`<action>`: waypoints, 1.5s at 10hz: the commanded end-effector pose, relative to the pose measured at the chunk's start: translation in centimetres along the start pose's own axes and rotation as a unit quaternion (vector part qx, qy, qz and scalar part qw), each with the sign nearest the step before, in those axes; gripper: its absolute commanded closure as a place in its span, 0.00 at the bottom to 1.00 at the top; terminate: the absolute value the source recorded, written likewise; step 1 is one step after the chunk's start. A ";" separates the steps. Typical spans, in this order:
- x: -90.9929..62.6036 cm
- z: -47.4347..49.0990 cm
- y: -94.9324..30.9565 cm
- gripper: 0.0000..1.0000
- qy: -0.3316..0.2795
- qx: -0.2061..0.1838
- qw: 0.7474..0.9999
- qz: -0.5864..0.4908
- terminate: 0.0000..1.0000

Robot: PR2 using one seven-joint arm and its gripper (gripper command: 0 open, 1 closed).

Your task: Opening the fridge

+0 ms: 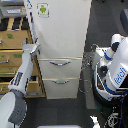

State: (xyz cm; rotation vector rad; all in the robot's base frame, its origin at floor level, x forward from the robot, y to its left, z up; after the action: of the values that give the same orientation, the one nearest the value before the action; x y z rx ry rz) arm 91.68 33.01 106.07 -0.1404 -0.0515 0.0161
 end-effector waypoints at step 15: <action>-1.5 -7.2 -12.3 1.00 0.018 0.033 0.986 -0.162 0.00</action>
State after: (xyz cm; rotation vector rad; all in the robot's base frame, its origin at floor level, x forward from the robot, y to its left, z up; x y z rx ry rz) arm 91.71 29.55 104.53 -0.0436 -0.0383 -0.1686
